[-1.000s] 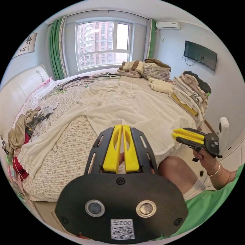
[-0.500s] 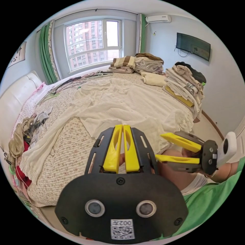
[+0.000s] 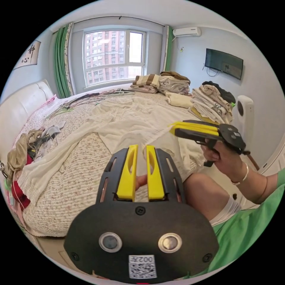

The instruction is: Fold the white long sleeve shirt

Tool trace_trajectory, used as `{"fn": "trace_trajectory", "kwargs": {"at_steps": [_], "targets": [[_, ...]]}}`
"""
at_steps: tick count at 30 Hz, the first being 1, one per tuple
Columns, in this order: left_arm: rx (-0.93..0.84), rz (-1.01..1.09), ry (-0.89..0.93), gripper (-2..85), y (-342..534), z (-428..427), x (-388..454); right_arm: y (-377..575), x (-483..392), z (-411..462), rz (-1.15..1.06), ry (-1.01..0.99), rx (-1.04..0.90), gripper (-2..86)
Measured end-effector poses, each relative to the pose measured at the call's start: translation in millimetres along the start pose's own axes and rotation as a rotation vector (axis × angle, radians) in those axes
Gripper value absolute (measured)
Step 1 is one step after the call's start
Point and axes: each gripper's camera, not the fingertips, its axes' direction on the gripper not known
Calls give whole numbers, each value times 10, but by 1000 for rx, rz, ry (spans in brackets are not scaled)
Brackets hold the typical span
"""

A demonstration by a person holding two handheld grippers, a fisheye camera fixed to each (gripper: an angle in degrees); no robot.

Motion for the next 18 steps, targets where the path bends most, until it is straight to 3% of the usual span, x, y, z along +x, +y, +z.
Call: {"fn": "trace_trajectory", "kwargs": {"at_steps": [11,18], "targets": [[39,72,-137,107,444,302,673,-80,90,-286,26,9,66,-9],[39,92,-399,87,450,587,996,-111,101,-404,16,-1,79,-9]]}}
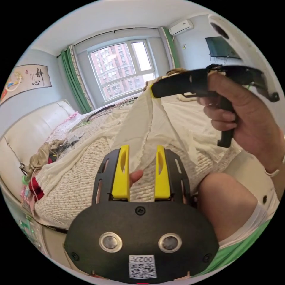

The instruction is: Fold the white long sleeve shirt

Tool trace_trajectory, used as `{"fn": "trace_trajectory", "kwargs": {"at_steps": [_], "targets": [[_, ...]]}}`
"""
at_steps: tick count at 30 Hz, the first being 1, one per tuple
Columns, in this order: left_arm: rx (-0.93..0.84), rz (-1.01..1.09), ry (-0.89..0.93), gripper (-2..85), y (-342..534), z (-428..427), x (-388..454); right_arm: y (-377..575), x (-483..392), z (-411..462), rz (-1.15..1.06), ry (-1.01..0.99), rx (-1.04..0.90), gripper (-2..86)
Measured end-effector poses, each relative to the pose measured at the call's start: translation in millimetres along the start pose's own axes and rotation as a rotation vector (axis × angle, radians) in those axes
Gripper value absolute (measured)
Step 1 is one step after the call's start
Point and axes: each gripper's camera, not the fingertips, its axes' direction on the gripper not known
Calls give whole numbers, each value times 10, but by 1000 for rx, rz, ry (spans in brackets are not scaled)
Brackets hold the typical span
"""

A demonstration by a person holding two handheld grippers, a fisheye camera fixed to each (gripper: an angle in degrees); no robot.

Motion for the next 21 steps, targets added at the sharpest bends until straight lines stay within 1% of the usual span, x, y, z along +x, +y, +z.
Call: {"fn": "trace_trajectory", "kwargs": {"at_steps": [2,4,6,10,14,17,19,21], "targets": [[-10,-9,-45,55,-3,53,27,3,3,-7,-8,7,-6,-9],[-17,-27,-63,1,2,82,0,15,28,-4,-6,10,-15,-9],[-8,-55,-57,-5,14,53,-78,35,69,6,3,12,-30,-9],[27,-125,-109,-9,11,-197,-347,143,120,71,13,1,-88,-1],[38,-101,-140,-10,-61,-497,-479,309,-34,124,-30,-42,-139,30],[8,-63,-237,-10,-125,-652,-509,439,-235,97,-50,-13,-174,11],[-39,-10,-257,-10,-169,-652,-501,519,-374,-12,-65,-5,-150,3],[-47,18,-236,-10,-186,-641,-479,594,-529,-190,-63,-14,-77,-3]]}}
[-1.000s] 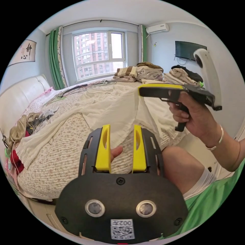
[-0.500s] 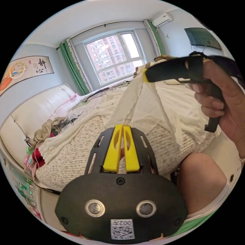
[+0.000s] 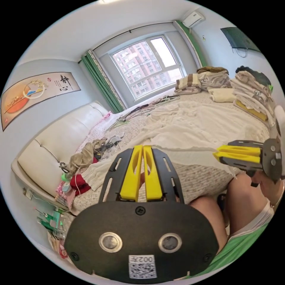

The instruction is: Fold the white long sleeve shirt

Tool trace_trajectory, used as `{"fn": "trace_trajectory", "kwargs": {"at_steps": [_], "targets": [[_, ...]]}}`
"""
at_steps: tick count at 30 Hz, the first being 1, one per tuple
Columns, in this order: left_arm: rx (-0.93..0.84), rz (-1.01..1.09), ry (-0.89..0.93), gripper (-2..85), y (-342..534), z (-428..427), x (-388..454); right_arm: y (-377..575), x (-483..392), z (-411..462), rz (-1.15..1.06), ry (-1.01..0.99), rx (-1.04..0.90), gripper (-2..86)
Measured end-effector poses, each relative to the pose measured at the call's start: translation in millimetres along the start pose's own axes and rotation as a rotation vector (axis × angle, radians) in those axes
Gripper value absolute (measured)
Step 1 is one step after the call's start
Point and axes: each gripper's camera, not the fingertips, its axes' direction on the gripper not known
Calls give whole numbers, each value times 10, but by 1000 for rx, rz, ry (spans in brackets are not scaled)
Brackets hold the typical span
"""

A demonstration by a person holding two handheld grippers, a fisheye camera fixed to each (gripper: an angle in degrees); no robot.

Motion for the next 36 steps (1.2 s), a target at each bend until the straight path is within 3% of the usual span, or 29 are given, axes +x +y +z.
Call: {"fn": "trace_trajectory", "kwargs": {"at_steps": [3,9,15,25,30,32,36], "targets": [[-2,20,2,-10,-38,-16,67,120,-352,-151,-71,-53,70,-6],[35,54,-6,-10,-82,-162,217,252,-519,177,-98,-190,-115,18],[12,55,-43,-10,-1,-148,292,319,-196,245,-65,7,-178,-6],[44,98,-11,-10,-82,-230,498,316,600,-427,209,347,-55,-9],[80,217,12,-10,-306,-256,736,504,1075,-349,347,189,-178,-9],[85,267,27,-10,-432,-245,858,694,1508,-349,542,148,-236,-9],[103,356,42,-10,-775,-212,1141,935,1973,-659,708,116,-164,-8]]}}
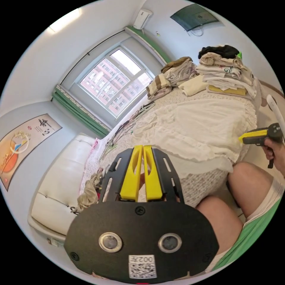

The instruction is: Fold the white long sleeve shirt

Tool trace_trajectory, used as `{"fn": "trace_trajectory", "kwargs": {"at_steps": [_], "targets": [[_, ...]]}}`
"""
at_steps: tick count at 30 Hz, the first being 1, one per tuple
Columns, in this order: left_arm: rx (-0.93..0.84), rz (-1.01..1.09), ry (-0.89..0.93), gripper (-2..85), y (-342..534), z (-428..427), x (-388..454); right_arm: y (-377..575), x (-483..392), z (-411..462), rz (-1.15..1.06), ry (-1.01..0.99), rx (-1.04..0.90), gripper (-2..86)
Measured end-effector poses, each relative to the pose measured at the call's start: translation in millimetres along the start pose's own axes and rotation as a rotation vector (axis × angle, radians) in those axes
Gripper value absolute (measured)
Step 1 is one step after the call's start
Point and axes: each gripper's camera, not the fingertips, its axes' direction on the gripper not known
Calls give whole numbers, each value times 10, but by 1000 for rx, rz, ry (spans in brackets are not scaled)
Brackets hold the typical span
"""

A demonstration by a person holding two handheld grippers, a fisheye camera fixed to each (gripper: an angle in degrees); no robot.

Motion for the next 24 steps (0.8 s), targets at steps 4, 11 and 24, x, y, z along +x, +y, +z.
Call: {"fn": "trace_trajectory", "kwargs": {"at_steps": [4,11,24], "targets": [[38,28,-10,-10,-413,-52,65,97,-437,-512,-229,7,199,-6],[65,-40,-35,-10,-732,-198,-32,687,-1972,-372,-744,-300,238,69],[43,-130,-54,-10,-619,-294,-440,114,-1954,942,-675,47,38,103]]}}
